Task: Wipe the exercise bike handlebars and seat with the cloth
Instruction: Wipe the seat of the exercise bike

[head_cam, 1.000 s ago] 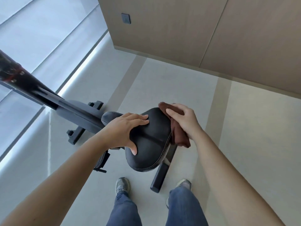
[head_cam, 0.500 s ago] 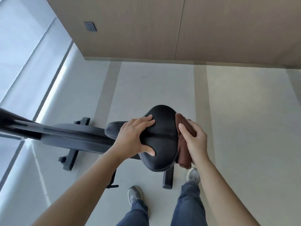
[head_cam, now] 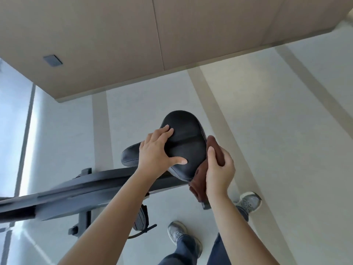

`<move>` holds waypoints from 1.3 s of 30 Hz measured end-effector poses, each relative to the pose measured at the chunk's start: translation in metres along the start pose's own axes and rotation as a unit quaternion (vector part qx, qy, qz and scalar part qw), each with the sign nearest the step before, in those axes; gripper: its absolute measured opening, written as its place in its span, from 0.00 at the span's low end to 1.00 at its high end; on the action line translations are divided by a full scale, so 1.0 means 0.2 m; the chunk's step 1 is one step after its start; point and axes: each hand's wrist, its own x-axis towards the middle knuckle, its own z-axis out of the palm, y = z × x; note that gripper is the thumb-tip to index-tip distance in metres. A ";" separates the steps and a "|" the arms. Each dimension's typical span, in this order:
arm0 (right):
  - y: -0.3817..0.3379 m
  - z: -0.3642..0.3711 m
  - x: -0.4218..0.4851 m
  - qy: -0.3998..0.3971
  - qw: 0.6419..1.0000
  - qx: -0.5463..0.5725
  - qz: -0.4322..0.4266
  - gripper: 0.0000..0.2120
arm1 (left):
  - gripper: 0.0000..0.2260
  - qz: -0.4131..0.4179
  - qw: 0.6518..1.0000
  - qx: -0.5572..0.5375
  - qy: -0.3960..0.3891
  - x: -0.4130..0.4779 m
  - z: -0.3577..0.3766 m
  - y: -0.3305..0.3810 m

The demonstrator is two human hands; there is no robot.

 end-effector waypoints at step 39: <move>-0.50 -0.70 0.31 -0.089 0.937 -0.263 -0.212 0.19 | 0.15 0.250 0.958 0.108 0.089 -0.03 0.11 0.80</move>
